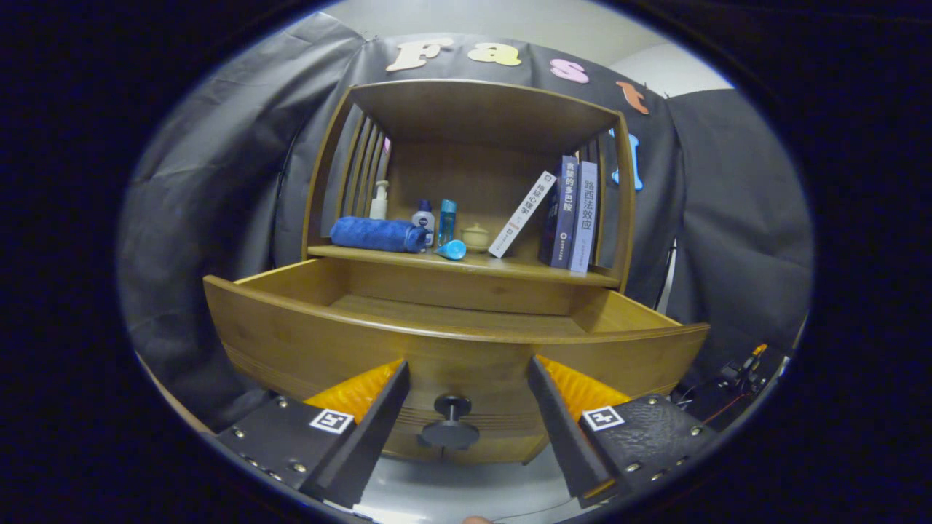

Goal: Pull open the drawer, take out the items inside it, and place them on the countertop above the cabinet.

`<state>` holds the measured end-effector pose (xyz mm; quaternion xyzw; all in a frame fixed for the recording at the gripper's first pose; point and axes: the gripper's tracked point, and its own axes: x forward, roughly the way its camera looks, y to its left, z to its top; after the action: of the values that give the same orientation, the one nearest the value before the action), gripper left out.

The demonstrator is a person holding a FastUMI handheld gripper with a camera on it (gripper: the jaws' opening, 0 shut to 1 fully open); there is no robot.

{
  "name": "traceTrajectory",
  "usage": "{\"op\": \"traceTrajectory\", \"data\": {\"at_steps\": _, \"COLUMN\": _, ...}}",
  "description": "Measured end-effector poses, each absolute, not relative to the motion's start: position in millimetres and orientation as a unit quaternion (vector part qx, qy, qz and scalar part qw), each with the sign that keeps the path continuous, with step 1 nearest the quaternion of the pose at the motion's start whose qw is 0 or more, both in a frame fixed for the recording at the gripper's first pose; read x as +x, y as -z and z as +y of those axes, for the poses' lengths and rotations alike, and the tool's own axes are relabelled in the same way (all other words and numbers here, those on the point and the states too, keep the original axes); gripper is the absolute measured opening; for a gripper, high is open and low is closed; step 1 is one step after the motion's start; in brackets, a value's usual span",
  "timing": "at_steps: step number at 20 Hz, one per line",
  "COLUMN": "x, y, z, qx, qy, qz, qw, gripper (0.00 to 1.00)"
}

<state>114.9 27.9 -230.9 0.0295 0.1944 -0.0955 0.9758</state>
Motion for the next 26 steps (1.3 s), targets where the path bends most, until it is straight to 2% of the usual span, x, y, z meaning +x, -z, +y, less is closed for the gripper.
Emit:
{"op": "traceTrajectory", "data": {"at_steps": 9, "x": 165, "y": 234, "z": 22, "qx": 0.033, "qy": 0.096, "qz": 0.191, "qw": 0.976, "gripper": 0.99}}
{"op": "traceTrajectory", "data": {"at_steps": 26, "x": 214, "y": 251, "z": 22, "qx": 0.026, "qy": 0.088, "qz": 0.187, "qw": 0.978, "gripper": 0.99}}
